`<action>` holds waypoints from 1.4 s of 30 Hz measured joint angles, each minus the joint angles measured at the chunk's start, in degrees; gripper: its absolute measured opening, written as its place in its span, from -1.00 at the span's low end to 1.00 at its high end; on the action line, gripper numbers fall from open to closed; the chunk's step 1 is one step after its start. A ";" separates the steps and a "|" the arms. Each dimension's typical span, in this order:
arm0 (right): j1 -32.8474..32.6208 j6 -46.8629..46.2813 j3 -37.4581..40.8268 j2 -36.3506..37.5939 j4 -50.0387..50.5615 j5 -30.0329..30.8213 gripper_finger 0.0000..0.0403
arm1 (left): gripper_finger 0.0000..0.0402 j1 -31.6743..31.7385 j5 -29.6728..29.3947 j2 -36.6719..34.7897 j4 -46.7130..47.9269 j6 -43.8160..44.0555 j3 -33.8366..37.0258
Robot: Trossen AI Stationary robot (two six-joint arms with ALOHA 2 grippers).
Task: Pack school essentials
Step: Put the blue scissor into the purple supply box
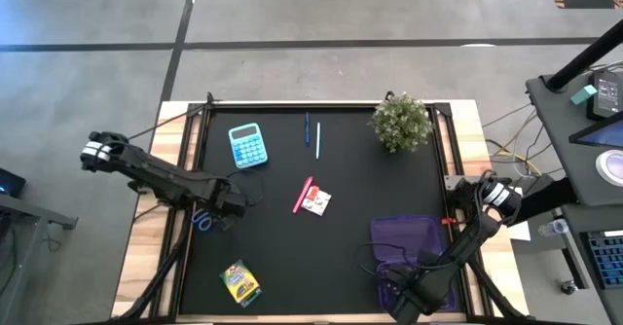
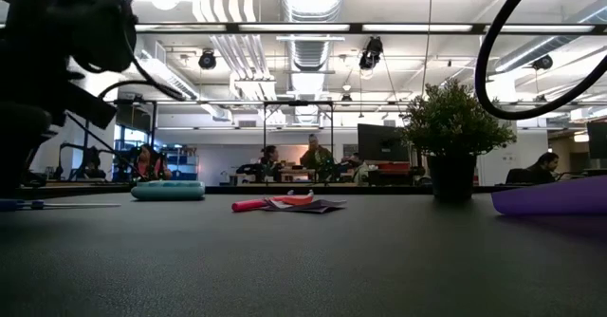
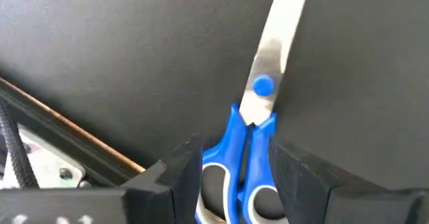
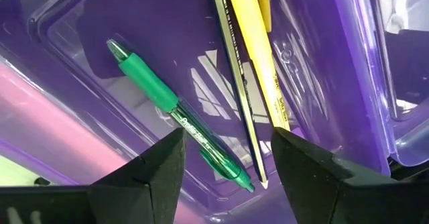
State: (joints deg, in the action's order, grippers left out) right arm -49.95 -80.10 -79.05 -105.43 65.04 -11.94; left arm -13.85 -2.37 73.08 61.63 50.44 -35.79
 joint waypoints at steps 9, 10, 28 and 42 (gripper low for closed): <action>0.00 -0.48 0.00 0.00 -1.27 -0.01 0.04 | -0.24 0.37 2.34 5.89 -0.68 -4.29 -0.24; 0.00 -0.72 -0.02 0.00 -1.30 0.00 0.04 | -0.24 0.57 2.65 6.34 -0.90 -5.06 -0.20; -0.02 2.34 -0.33 0.11 -1.73 -0.01 0.04 | -0.24 0.74 6.71 7.44 -11.71 -5.85 -0.91; 0.07 3.61 -0.37 0.09 -7.48 0.00 0.04 | -0.66 0.63 4.23 13.53 -11.94 -6.92 -1.60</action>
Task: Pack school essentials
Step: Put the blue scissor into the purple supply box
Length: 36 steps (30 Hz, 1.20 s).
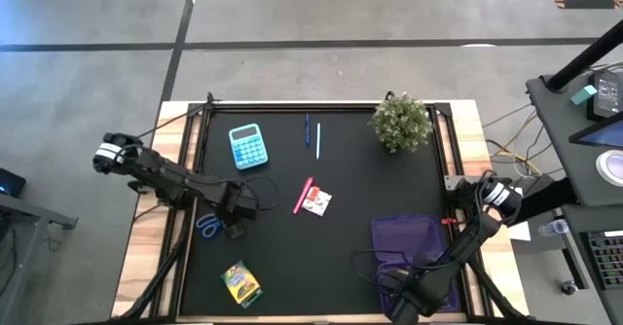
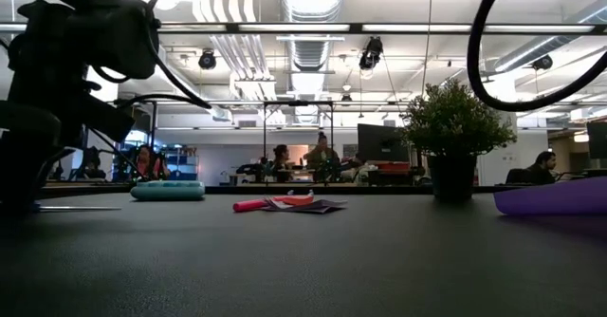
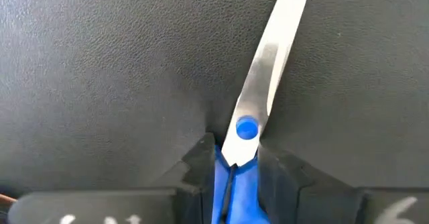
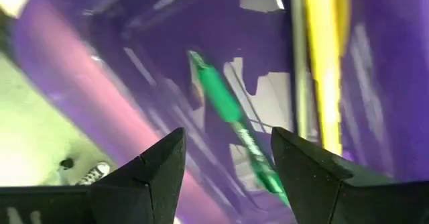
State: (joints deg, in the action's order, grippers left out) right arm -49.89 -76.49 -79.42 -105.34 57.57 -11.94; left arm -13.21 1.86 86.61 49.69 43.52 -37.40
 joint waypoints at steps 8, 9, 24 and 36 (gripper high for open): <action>0.02 0.00 0.00 0.00 -5.22 0.00 0.04 | -0.81 0.13 -2.02 -5.47 -4.15 -0.63 -6.36; 0.04 0.00 0.00 0.00 -5.56 0.02 0.04 | -0.81 0.15 -2.22 -6.66 -4.06 -0.69 -6.94; 0.09 0.02 0.00 -0.04 -9.57 8.92 0.04 | -0.81 0.02 1.36 -11.63 -21.10 -0.36 -9.68; 0.54 0.19 0.02 -0.09 -21.81 22.99 0.04 | -0.81 -0.02 2.59 -11.68 -27.30 1.09 -9.63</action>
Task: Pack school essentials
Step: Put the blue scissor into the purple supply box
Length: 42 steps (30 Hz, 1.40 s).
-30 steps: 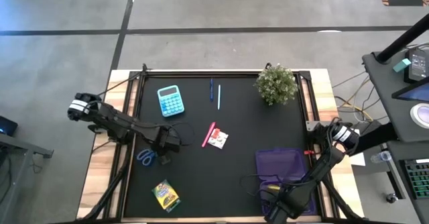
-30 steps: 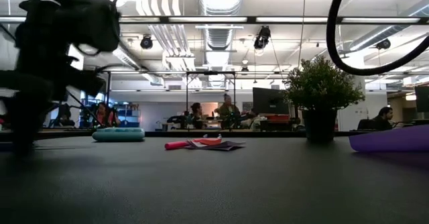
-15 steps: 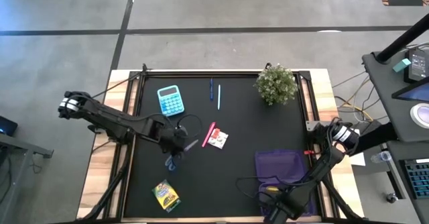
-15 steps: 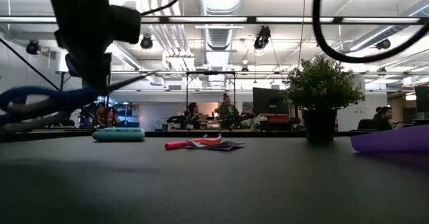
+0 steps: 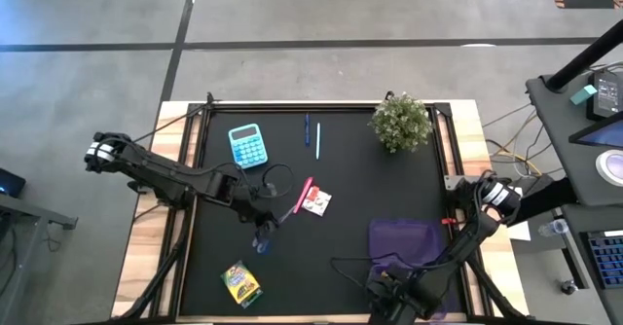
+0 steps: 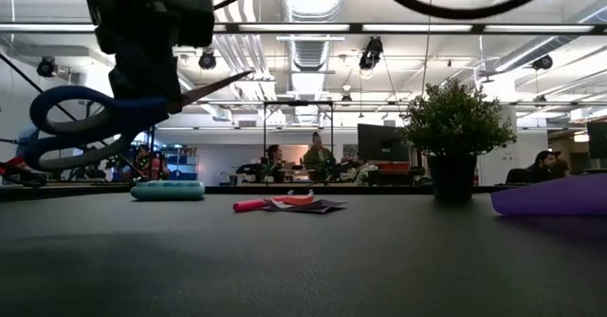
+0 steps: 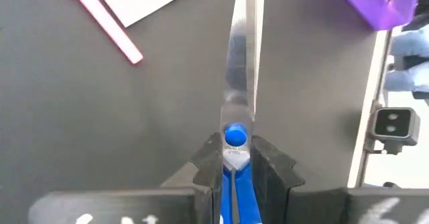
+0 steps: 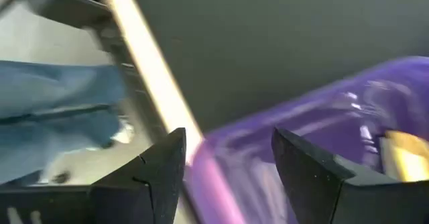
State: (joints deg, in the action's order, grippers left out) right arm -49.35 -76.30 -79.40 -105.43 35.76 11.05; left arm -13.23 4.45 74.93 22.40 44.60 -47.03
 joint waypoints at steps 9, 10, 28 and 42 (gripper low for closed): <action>0.06 1.48 0.00 0.00 -13.53 0.12 0.04 | -0.80 0.00 0.61 -0.08 -6.79 0.23 0.00; 0.16 2.46 0.00 0.00 -14.25 0.13 0.04 | -0.80 0.00 0.61 -0.08 -7.21 0.24 0.00; 3.73 -7.63 0.02 -0.07 -18.01 1.07 0.04 | -0.80 0.00 0.57 -0.08 -14.09 1.74 0.02; 9.74 -11.68 0.02 3.30 -17.83 34.13 0.04 | -0.80 0.91 -10.25 -0.10 -21.65 4.55 0.02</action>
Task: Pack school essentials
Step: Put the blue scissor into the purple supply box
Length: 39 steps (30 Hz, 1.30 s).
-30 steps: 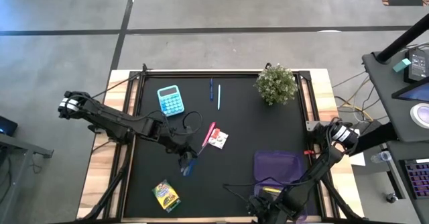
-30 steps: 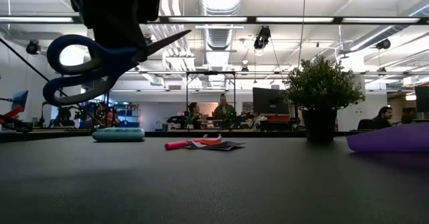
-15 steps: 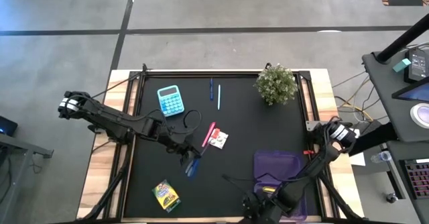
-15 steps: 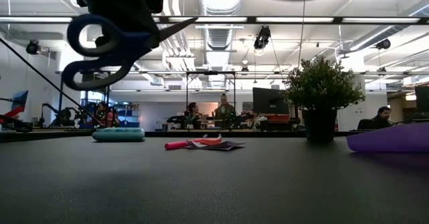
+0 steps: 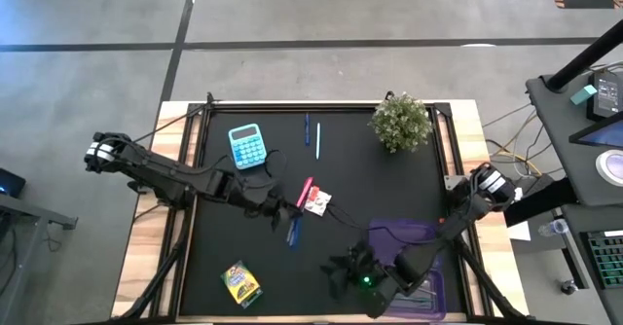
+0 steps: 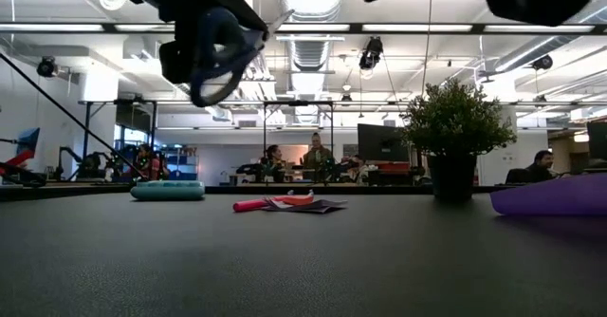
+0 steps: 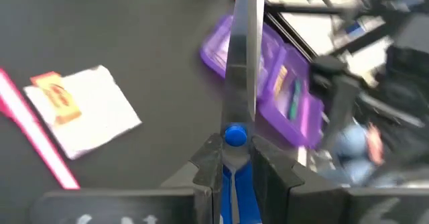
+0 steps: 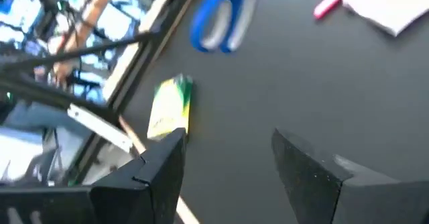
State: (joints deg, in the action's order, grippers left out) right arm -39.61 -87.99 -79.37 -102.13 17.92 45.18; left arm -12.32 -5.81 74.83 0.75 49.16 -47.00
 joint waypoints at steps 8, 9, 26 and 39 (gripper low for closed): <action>6.03 8.10 -3.29 -0.04 -0.03 4.28 0.04 | -0.80 1.70 -9.77 0.00 0.21 4.58 0.11; 6.75 8.89 -4.03 -0.04 0.63 4.50 0.04 | -0.80 1.88 -9.80 0.00 0.18 4.64 0.11; 16.26 12.22 -8.33 -0.20 7.72 0.27 0.04 | -0.80 3.36 -11.08 -0.01 -0.58 4.68 -0.22; 19.03 13.45 -8.26 -0.74 8.86 -0.58 0.03 | -0.80 3.33 -9.10 -0.02 -4.92 4.69 -0.31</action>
State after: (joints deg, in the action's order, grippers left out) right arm -20.59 -74.53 -87.64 -102.87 26.78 44.60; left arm -8.99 -14.90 74.81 -4.17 53.84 -47.31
